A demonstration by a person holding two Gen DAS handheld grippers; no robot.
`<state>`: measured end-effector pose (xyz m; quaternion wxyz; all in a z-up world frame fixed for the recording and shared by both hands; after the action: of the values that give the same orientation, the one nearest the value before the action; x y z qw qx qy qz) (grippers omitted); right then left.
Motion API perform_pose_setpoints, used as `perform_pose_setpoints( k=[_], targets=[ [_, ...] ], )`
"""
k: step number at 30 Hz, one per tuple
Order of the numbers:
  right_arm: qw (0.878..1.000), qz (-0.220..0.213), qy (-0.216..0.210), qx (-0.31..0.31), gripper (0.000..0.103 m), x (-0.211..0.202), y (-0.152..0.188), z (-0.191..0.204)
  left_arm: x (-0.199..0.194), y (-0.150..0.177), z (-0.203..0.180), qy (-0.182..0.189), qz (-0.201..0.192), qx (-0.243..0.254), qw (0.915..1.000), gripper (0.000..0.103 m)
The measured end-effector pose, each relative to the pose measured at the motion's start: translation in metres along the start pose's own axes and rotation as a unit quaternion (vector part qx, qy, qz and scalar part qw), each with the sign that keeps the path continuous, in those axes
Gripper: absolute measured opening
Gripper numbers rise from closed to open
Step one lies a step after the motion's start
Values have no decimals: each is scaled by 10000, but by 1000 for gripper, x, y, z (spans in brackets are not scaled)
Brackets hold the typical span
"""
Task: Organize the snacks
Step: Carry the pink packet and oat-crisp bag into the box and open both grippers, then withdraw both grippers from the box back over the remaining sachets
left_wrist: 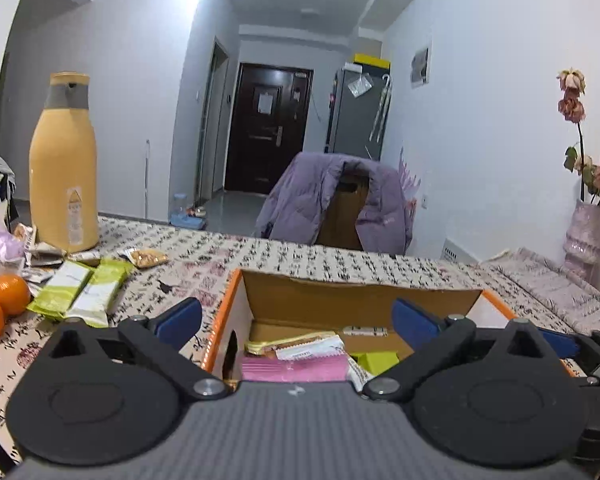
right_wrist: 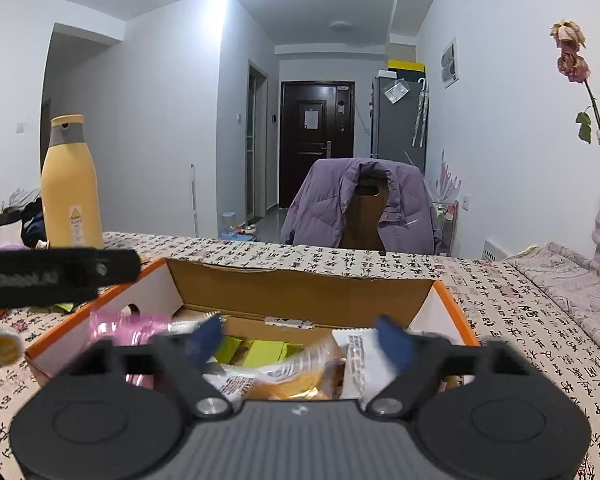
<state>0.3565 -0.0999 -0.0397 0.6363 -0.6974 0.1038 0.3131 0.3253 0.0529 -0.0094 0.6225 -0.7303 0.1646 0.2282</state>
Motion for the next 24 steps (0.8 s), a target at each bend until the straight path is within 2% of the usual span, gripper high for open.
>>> perform_pose_setpoints(
  k=[3,10,19,24],
  targets=[
    [10000,-42,-8,72,103,-1,0,-3,0,1,2,13,77,-101,9999,103],
    [9998,-57,-13,203,103,-3,2,-9,3,2,5,87,250,-198,9995,103],
    [9998,-13,-3,184,103,-3,-2,-8,0,-2,4,113,220,-299,9992,103],
    [9996,3,-56,273,103,-18,-7,-11,-15,-10,-1,109,80,-337,9993,103]
  ],
)
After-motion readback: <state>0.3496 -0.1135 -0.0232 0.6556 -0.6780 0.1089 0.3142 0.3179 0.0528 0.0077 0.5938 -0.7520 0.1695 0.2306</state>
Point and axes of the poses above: each gripper's, at about its wrist camera, not at the fingertips, and x roughly the way its jaws point, z to its left, y to its underside, the point moved 10 cm from there along x, roughly the way its jaws point, and after that the axes turned 15 degrees about z, right-handed, at the moved point
